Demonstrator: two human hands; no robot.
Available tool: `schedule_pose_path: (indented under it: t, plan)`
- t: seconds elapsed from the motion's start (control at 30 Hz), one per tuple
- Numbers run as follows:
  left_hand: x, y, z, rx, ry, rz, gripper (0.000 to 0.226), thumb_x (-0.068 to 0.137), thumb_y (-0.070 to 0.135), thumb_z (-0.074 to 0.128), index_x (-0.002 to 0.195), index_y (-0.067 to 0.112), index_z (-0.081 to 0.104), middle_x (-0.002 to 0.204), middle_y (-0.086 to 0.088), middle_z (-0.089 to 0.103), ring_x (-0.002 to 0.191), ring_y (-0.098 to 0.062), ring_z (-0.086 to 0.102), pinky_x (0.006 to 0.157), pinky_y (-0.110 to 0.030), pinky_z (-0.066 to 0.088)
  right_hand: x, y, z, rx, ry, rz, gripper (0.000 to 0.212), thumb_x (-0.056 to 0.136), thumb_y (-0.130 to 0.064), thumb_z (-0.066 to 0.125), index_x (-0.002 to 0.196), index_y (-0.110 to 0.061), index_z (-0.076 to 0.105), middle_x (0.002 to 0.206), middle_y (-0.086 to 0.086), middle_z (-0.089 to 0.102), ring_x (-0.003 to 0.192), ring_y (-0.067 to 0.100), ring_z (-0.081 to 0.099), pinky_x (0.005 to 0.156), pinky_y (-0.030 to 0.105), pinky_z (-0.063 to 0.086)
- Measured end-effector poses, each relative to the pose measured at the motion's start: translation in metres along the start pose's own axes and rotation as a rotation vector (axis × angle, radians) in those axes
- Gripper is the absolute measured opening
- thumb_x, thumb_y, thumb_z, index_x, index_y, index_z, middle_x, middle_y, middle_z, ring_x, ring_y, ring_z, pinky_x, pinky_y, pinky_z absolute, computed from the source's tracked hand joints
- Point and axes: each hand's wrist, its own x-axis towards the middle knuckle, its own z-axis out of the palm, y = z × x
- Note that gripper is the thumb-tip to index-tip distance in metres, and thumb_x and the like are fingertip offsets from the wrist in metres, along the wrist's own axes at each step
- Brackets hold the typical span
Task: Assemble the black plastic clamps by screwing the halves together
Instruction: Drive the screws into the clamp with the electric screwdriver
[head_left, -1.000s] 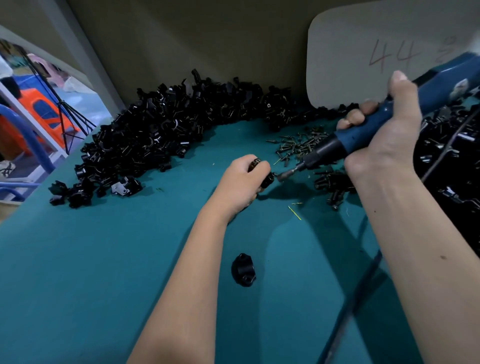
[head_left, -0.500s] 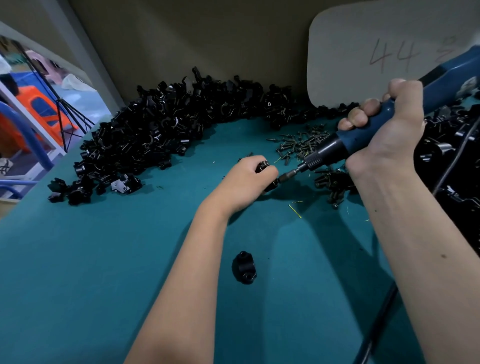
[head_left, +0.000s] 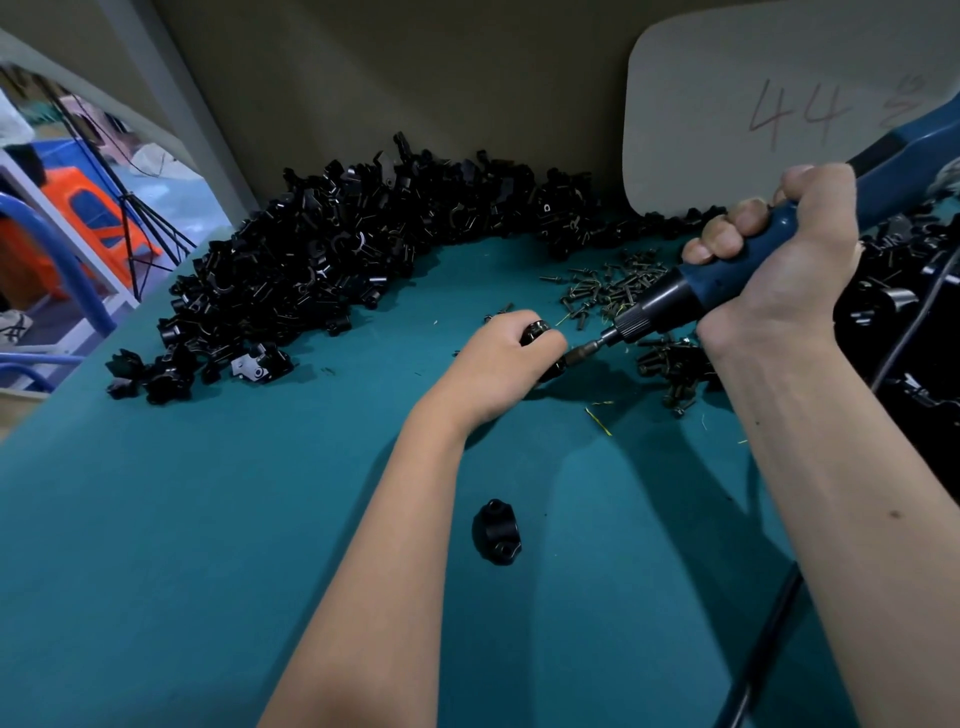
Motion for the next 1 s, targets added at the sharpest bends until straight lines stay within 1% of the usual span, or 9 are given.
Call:
schedule_pose_path:
  t: [0.13, 0.23, 0.33, 0.4, 0.57, 0.8, 0.9, 0.93, 1.0]
  plan:
    - [0.0003, -0.001, 0.0001, -0.012, 0.012, -0.022, 0.023, 0.077, 0.042, 0.051, 0.075, 0.02, 0.048, 0.064, 0.002, 0.048, 0.053, -0.013, 0.035, 0.051, -0.031, 0.028, -0.0003, 0.0011, 0.0, 0.008, 0.013, -0.005, 0.025, 0.094, -0.012, 0.053, 0.074, -0.017, 0.039, 0.062, 0.001, 0.04, 0.049, 0.015, 0.036, 0.051, 0.027, 0.036]
    - [-0.0003, -0.0029, 0.001, -0.037, 0.03, -0.028, 0.025, 0.077, 0.045, 0.055, 0.07, 0.023, 0.045, 0.06, 0.006, 0.042, 0.051, -0.013, 0.032, 0.051, -0.031, 0.026, 0.0006, 0.002, -0.0008, 0.012, 0.009, -0.009, 0.022, 0.094, -0.011, 0.053, 0.078, -0.017, 0.038, 0.062, 0.001, 0.04, 0.049, 0.016, 0.036, 0.051, 0.027, 0.036]
    - [-0.0019, -0.006, -0.0013, -0.099, 0.016, -0.053, 0.031, 0.077, 0.052, 0.063, 0.067, 0.026, 0.05, 0.055, 0.008, 0.043, 0.044, -0.012, 0.033, 0.044, -0.025, 0.026, -0.0001, 0.0039, -0.002, -0.003, 0.008, -0.015, 0.022, 0.094, -0.011, 0.052, 0.078, -0.017, 0.038, 0.061, 0.002, 0.039, 0.048, 0.017, 0.036, 0.05, 0.027, 0.036]
    - [-0.003, -0.0075, -0.0031, -0.162, -0.02, -0.073, 0.031, 0.078, 0.053, 0.067, 0.07, 0.026, 0.053, 0.053, 0.006, 0.045, 0.041, -0.013, 0.034, 0.039, -0.02, 0.026, -0.0006, 0.005, -0.0028, 0.003, 0.02, -0.002, 0.024, 0.095, -0.011, 0.052, 0.078, -0.017, 0.037, 0.061, 0.001, 0.039, 0.048, 0.016, 0.036, 0.05, 0.027, 0.036]
    - [-0.0056, -0.0067, -0.0035, -0.217, -0.057, -0.121, 0.032, 0.079, 0.056, 0.064, 0.071, 0.027, 0.055, 0.056, 0.0, 0.049, 0.037, -0.015, 0.032, 0.038, -0.018, 0.027, 0.0014, 0.005, -0.0051, 0.049, 0.055, 0.031, 0.026, 0.094, -0.012, 0.054, 0.076, -0.017, 0.036, 0.061, 0.0, 0.039, 0.049, 0.016, 0.034, 0.05, 0.027, 0.035]
    - [-0.0043, -0.007, -0.0033, -0.222, -0.033, -0.127, 0.029, 0.084, 0.05, 0.063, 0.073, 0.024, 0.054, 0.053, 0.001, 0.047, 0.037, -0.013, 0.03, 0.038, -0.015, 0.023, 0.0023, 0.0071, -0.0063, 0.079, 0.084, 0.064, 0.026, 0.095, -0.013, 0.053, 0.075, -0.018, 0.038, 0.061, 0.0, 0.038, 0.049, 0.016, 0.034, 0.05, 0.027, 0.034]
    - [-0.0033, -0.0047, -0.0049, -0.202, -0.126, -0.16, 0.036, 0.089, 0.053, 0.059, 0.075, 0.02, 0.055, 0.049, 0.0, 0.047, 0.035, -0.012, 0.027, 0.038, -0.013, 0.019, 0.0025, 0.0043, -0.0055, 0.094, 0.047, 0.092, 0.026, 0.095, -0.015, 0.053, 0.074, -0.019, 0.037, 0.061, -0.001, 0.039, 0.049, 0.015, 0.034, 0.049, 0.027, 0.035]
    - [-0.0025, -0.0042, -0.0047, -0.201, -0.137, -0.159, 0.036, 0.094, 0.049, 0.058, 0.073, 0.02, 0.053, 0.048, 0.003, 0.045, 0.035, -0.011, 0.026, 0.038, -0.013, 0.018, 0.0025, 0.0037, -0.0044, 0.094, 0.033, 0.09, 0.027, 0.095, -0.015, 0.053, 0.073, -0.019, 0.037, 0.061, -0.001, 0.039, 0.049, 0.015, 0.034, 0.049, 0.027, 0.035]
    - [-0.0004, -0.0044, -0.0016, -0.21, -0.092, -0.139, 0.039, 0.101, 0.036, 0.058, 0.066, 0.023, 0.044, 0.045, 0.009, 0.039, 0.037, -0.009, 0.027, 0.036, -0.014, 0.018, 0.0024, 0.003, -0.0029, 0.079, 0.027, 0.061, 0.026, 0.094, -0.013, 0.053, 0.074, -0.018, 0.037, 0.061, 0.0, 0.039, 0.048, 0.016, 0.035, 0.049, 0.027, 0.035]
